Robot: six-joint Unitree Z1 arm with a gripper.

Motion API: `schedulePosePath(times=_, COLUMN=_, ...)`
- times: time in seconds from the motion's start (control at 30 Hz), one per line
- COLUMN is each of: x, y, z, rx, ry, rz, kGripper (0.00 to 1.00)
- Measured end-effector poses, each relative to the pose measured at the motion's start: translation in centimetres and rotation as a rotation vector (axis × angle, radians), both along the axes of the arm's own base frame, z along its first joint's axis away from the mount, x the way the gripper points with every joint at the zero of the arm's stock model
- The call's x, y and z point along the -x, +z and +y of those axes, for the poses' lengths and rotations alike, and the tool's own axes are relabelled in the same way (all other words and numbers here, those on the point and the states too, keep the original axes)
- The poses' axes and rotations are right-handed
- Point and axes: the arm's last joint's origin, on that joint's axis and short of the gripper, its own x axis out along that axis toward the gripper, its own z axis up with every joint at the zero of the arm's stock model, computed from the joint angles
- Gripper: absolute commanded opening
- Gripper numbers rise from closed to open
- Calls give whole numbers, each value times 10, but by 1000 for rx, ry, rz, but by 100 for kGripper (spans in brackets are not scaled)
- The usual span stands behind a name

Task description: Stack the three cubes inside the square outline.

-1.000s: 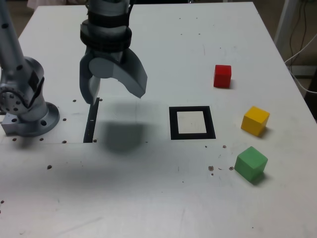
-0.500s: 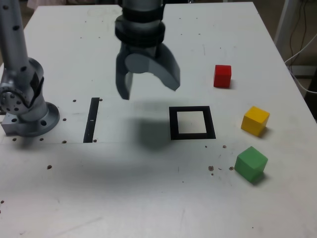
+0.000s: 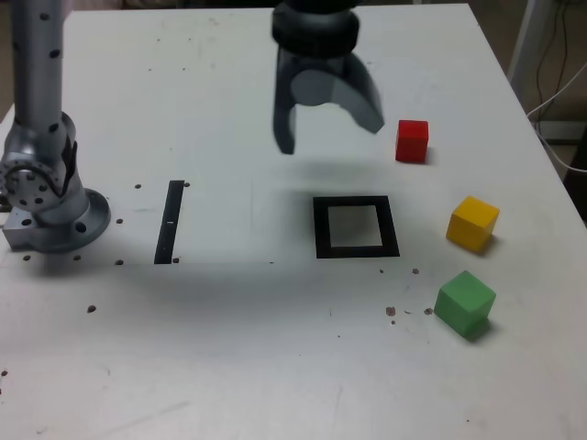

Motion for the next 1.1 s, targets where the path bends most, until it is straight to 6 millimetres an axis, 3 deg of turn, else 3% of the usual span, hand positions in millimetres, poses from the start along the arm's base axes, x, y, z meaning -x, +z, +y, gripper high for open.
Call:
schedulePosePath(times=0.8, x=-84, y=-16, z=76, rx=-25, ry=22, rz=-27, kGripper=99)
schedulePosePath(times=1.1, x=-110, y=-38, z=85, rx=-15, ry=1, rz=0, kGripper=99)
